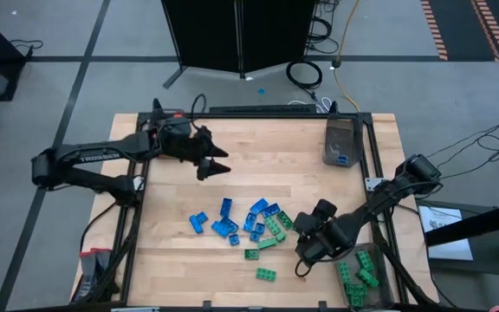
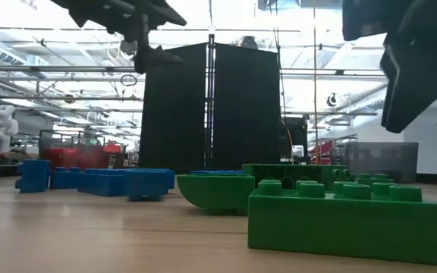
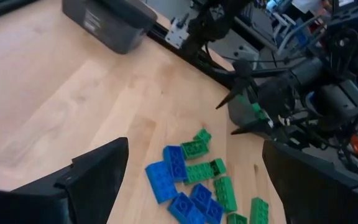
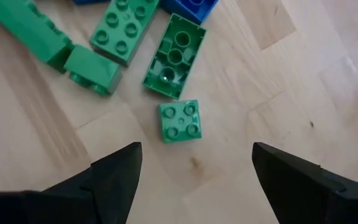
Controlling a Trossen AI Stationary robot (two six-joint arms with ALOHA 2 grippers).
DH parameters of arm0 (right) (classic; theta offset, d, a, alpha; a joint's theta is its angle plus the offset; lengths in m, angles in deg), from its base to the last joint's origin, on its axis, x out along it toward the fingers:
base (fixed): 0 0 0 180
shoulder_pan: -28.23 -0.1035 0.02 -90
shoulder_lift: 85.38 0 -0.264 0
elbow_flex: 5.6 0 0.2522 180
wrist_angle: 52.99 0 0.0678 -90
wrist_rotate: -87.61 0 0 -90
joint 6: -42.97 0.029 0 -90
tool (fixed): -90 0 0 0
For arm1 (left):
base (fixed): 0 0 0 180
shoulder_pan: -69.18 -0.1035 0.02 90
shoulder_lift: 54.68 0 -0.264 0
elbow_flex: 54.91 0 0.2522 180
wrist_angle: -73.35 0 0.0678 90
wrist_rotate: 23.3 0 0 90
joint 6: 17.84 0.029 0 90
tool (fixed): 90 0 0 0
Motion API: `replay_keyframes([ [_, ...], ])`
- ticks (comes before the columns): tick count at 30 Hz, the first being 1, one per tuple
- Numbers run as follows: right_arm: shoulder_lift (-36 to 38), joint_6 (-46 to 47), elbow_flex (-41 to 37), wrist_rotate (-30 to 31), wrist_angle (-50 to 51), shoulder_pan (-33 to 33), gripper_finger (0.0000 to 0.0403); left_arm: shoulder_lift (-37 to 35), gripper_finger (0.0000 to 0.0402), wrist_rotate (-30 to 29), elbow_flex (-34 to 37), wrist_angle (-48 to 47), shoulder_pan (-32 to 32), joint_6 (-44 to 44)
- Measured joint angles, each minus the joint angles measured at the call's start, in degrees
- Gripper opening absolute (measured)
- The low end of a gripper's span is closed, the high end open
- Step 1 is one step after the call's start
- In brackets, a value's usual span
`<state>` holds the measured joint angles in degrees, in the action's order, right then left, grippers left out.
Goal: Sort blocks
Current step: Put the green game piece into the bottom right black bin
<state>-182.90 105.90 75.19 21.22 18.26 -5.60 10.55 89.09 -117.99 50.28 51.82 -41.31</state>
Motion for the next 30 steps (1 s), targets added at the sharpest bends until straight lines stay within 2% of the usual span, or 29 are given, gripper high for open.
replay_keyframes([
  [4,0.13,2.0,0.0,-0.27,-0.12,0.18,0.0299,2.3,0.0372,-0.11,0.0,3.75,2.03,1.63],
  [9,1.82,7.09,0.0,-1.33,-1.54,-1.58,0.0299,8.42,0.0372,-0.09,-0.84,15.07,5.23,8.8],
  [16,3.16,14.18,0.0,-1.74,-1.48,-5.97,0.0299,23.06,0.0372,0.64,-9.45,11.49,9.51,23.97],
  [20,3.19,18.17,0.0,-3.19,-1.49,-8.31,0.0299,30.2,0.0372,1.54,-13.08,11.13,11.59,29.26],
  [22,3.19,19.95,0.0,-3.39,-1.55,-9.42,0.0299,33.03,0.0372,1.56,-14.9,11.45,12.64,29.32],
  [26,3.21,23.17,0.0,-3.36,-1.44,-11.35,0.0299,36.9,0.0372,1.29,-17.31,10.52,15.71,23.31],
  [30,3.21,24.95,0.0,-2.99,-1.36,-12.65,0.0299,38.8,0.036,-6.45,-19.26,5.49,20.76,22.86],
])
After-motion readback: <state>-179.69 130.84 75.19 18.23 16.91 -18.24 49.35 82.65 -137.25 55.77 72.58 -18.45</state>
